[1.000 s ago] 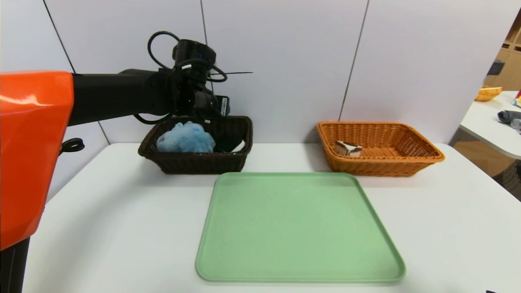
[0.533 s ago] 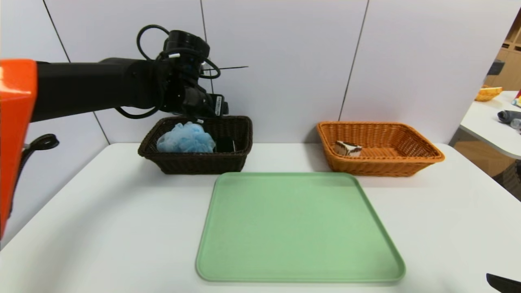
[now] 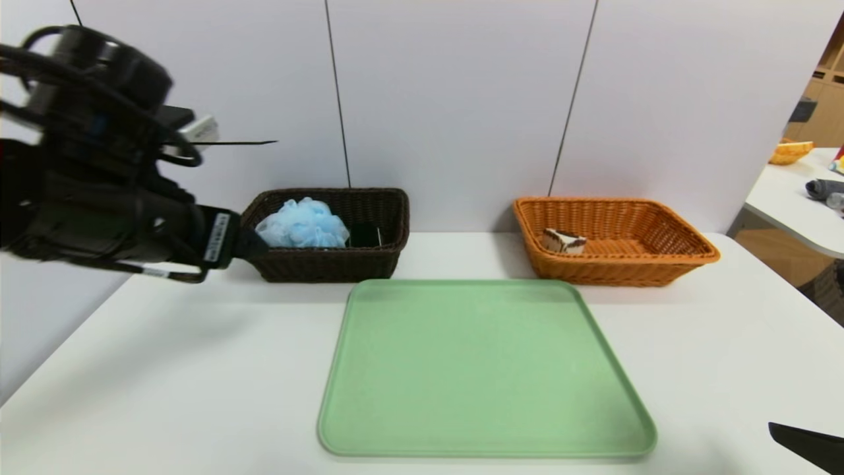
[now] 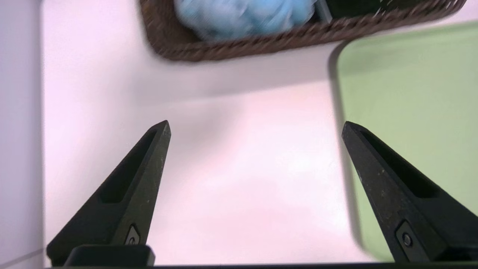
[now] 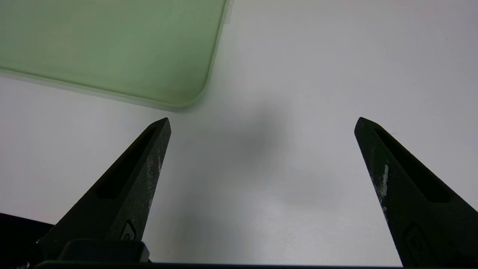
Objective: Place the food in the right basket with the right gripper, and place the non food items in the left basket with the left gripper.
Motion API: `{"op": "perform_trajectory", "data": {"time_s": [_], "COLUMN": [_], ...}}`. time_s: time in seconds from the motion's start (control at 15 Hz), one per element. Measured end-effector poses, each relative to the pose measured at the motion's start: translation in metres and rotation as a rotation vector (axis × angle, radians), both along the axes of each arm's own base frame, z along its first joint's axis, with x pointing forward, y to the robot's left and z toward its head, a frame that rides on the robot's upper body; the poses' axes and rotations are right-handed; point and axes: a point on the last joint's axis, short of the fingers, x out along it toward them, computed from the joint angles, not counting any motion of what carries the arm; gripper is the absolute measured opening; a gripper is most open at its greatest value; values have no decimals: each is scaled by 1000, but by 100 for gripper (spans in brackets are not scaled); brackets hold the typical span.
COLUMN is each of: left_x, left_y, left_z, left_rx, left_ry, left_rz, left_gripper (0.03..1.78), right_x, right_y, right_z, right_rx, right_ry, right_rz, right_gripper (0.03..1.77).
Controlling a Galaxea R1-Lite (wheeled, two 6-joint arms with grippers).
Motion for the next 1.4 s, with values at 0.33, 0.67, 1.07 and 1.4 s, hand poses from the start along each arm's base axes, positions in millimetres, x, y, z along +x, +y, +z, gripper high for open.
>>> {"op": "perform_trajectory", "data": {"time_s": [0.33,0.67,1.07,1.4], "left_x": [-103,-168,-212,-238], "left_y": [54,85,98,99], "left_z": [-6,-28,-58,-86], "left_rx": [1,-22,-33,-42], "left_ry": [-140,-240,-318,-411], "left_rz": [126,231,337,308], "left_gripper": [167,168,169,169], "right_x": [-1,-11,-31,-55], "right_y": [-2,-8,-13,-16], "right_z": [-4,0,1,0], "right_rx": [-27,-63,-49,-35], "right_ry": [38,4,-42,-135], "right_rz": [-14,-67,-106,-131], "right_gripper": [170,170,170,170]}}
